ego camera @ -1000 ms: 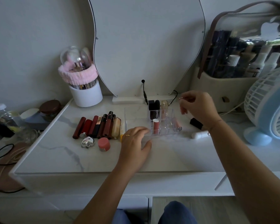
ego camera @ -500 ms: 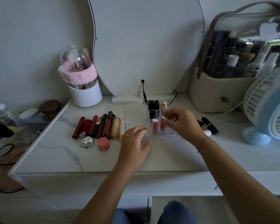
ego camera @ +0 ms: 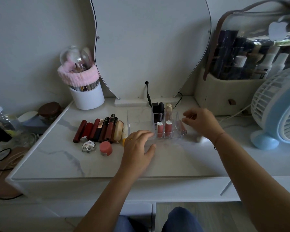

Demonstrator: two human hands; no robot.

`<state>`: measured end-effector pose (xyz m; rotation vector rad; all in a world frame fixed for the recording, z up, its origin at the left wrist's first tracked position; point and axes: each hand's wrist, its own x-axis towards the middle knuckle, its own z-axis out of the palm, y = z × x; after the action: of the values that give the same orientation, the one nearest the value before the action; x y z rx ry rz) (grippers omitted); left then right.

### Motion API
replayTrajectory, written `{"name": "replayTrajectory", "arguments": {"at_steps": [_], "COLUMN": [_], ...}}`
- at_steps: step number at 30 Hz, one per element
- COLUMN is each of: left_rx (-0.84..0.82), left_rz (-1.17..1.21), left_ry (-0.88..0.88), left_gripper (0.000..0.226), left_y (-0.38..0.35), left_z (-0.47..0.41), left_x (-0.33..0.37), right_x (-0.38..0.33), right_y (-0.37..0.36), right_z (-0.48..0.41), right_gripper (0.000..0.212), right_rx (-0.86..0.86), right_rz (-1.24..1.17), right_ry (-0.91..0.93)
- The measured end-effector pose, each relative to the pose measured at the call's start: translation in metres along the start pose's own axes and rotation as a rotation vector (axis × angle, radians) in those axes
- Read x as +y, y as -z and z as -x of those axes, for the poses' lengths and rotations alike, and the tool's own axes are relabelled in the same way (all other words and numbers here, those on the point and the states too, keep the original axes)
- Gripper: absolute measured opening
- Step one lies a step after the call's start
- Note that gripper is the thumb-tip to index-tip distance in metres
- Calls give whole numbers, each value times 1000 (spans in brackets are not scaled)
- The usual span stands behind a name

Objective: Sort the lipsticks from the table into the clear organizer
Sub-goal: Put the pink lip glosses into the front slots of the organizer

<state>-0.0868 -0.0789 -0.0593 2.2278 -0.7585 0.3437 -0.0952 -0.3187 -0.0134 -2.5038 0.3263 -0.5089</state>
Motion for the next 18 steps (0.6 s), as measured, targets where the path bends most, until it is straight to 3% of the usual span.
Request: {"name": "replayTrajectory", "arguments": {"at_steps": [4, 9, 14, 18], "left_rx": [-8, -13, -12, -6], "left_rz": [0, 1, 1, 9], "left_ry": [5, 3, 4, -1], "left_gripper": [31, 31, 31, 31], "left_y": [1, 1, 2, 1], "left_z": [0, 0, 0, 0], "left_x": [1, 1, 2, 1], "right_x": [-6, -9, -5, -4], "right_y": [-9, -10, -13, -7], "right_z": [-9, -19, -20, -11], "right_gripper": [25, 25, 28, 26], "right_rx": [-168, -221, -182, -12], "right_rz": [144, 253, 224, 36], "right_ry": [-36, -70, -127, -106]}}
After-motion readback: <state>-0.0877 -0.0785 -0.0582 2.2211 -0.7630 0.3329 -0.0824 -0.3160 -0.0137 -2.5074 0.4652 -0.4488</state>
